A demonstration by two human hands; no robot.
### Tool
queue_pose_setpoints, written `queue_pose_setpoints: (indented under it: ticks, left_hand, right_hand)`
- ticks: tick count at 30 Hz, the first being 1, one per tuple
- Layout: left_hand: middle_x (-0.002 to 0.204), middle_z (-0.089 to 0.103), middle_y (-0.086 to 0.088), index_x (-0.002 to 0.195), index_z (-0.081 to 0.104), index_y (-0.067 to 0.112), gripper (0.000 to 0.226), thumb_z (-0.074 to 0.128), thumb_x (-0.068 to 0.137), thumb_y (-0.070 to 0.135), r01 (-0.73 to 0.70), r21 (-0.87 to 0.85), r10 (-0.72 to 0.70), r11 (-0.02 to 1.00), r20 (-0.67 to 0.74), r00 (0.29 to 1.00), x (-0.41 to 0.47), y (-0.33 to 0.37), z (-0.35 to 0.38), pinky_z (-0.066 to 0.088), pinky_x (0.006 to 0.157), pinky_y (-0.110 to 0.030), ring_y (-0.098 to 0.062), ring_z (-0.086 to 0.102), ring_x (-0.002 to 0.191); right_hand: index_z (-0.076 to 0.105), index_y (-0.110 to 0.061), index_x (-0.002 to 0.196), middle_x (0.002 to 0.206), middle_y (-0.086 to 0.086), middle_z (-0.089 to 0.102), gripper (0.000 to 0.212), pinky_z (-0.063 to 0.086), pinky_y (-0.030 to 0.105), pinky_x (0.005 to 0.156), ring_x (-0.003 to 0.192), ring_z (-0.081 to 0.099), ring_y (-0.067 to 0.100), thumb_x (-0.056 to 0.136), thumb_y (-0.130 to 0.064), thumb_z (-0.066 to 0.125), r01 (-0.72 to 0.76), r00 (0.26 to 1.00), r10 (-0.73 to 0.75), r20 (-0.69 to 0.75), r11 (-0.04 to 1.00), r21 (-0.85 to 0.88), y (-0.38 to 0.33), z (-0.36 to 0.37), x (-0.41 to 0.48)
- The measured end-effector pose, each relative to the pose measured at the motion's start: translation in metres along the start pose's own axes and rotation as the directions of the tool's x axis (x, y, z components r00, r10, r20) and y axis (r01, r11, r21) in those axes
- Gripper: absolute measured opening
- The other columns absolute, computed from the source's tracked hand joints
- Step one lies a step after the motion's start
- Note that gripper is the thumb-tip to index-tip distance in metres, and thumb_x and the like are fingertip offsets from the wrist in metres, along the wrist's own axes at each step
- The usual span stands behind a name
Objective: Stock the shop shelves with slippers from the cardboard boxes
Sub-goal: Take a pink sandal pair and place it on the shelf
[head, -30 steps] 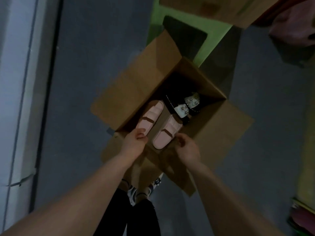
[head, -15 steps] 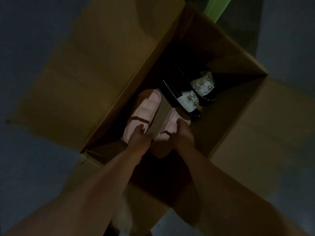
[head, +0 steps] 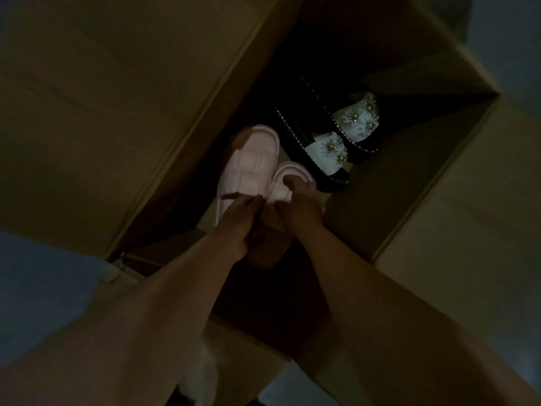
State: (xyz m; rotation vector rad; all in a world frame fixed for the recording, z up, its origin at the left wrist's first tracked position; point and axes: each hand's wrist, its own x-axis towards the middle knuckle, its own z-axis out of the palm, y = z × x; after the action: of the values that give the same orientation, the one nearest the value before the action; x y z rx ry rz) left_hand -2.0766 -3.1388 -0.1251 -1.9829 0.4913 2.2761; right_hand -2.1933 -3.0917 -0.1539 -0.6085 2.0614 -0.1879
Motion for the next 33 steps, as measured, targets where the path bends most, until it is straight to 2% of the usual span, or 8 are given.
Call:
queue_pose_setpoints:
  ticks: [5,8,12,17,21,25,28,33]
  left_hand:
    - [0.105,0.065,-0.009,0.117,0.055,0.018,0.024,0.047,0.101,0.034,-0.033,-0.035,0.031,0.999,-0.042,0.999,0.0,-0.001,0.001,0.053,0.077,-0.034,-0.022,0.064,0.09]
    - [0.124,0.06,-0.012,0.133,0.047,0.022,0.036,0.044,0.101,0.04,0.011,-0.041,-0.014,0.999,-0.072,0.997,-0.005,-0.001,0.003,0.05,0.093,-0.043,-0.028,0.061,0.104]
    - [0.128,0.052,-0.009,0.148,0.029,0.028,0.045,0.035,0.104,0.039,0.025,-0.113,-0.036,0.993,-0.096,0.995,-0.017,-0.002,0.009,0.046,0.099,-0.047,-0.031,0.055,0.115]
    - [0.132,0.052,-0.013,0.145,0.036,0.017,0.047,0.033,0.104,0.039,-0.071,0.039,0.077,0.997,-0.195,0.978,-0.036,0.003,0.014,0.047,0.097,-0.046,-0.031,0.054,0.112]
    - [0.124,0.054,-0.011,0.137,0.044,0.015,0.041,0.037,0.103,0.037,-0.158,0.18,0.186,0.971,-0.151,0.971,-0.065,0.007,0.018,0.047,0.095,-0.041,-0.028,0.054,0.108]
    - [0.089,0.051,-0.001,0.101,0.051,0.011,0.025,0.039,0.103,0.032,-0.267,0.525,0.294,0.808,0.032,0.955,-0.11,0.014,0.019,0.033,0.061,-0.026,-0.009,0.047,0.078]
    - [0.083,0.052,0.001,0.094,0.052,0.009,0.025,0.043,0.102,0.031,-0.354,0.654,0.368,0.669,0.124,0.922,-0.147,0.026,0.018,0.032,0.058,-0.025,-0.012,0.048,0.076]
    - [0.084,0.057,0.0,0.097,0.052,0.02,0.023,0.037,0.103,0.037,-0.37,0.79,0.412,0.489,0.165,0.896,-0.212,0.053,0.01,0.034,0.061,-0.031,-0.02,0.054,0.079]
  right_hand:
    - [0.041,-0.032,0.144,0.146,0.014,0.043,0.071,0.034,0.047,0.11,0.133,0.04,0.033,0.079,-0.016,0.067,0.006,0.998,-0.009,0.061,0.999,0.053,-0.001,-0.006,-0.004]
    - [0.041,-0.047,0.135,0.138,0.007,0.05,0.066,0.039,0.048,0.106,0.125,0.047,0.03,0.077,-0.024,0.063,-0.043,0.999,0.04,0.02,0.979,0.197,-0.001,-0.01,-0.019]
    - [0.043,-0.033,0.135,0.102,0.001,0.054,0.05,0.042,0.024,0.07,0.094,0.053,0.019,0.093,-0.007,0.054,-0.13,0.99,0.138,0.001,0.936,0.326,-0.009,-0.026,-0.043]
    - [0.06,-0.013,0.114,0.097,0.011,0.066,0.021,0.036,0.027,0.066,0.087,0.063,0.03,0.095,-0.009,0.052,0.003,0.96,-0.037,-0.276,0.992,-0.123,-0.02,-0.051,-0.077]
    - [0.064,-0.007,0.103,0.098,0.014,0.061,0.023,0.036,0.031,0.074,0.086,0.055,0.031,0.081,-0.001,0.064,0.257,0.724,-0.428,-0.541,0.895,-0.364,-0.038,-0.076,-0.09]
    - [0.052,-0.017,0.137,0.136,0.014,0.05,0.051,0.037,0.047,0.101,0.126,0.043,0.033,0.088,-0.031,0.06,0.227,0.829,-0.391,-0.4,0.889,-0.399,-0.065,-0.11,-0.103]
    - [0.033,-0.023,0.15,0.144,0.012,0.046,0.064,0.035,0.048,0.107,0.132,0.041,0.033,0.093,-0.044,0.054,0.084,0.978,-0.146,-0.151,0.931,-0.356,-0.079,-0.143,-0.117]
    - [0.042,-0.014,0.146,0.142,0.014,0.05,0.06,0.045,0.039,0.102,0.127,0.05,0.033,0.091,-0.032,0.056,-0.133,0.98,0.156,0.122,0.975,-0.18,-0.088,-0.191,-0.175]
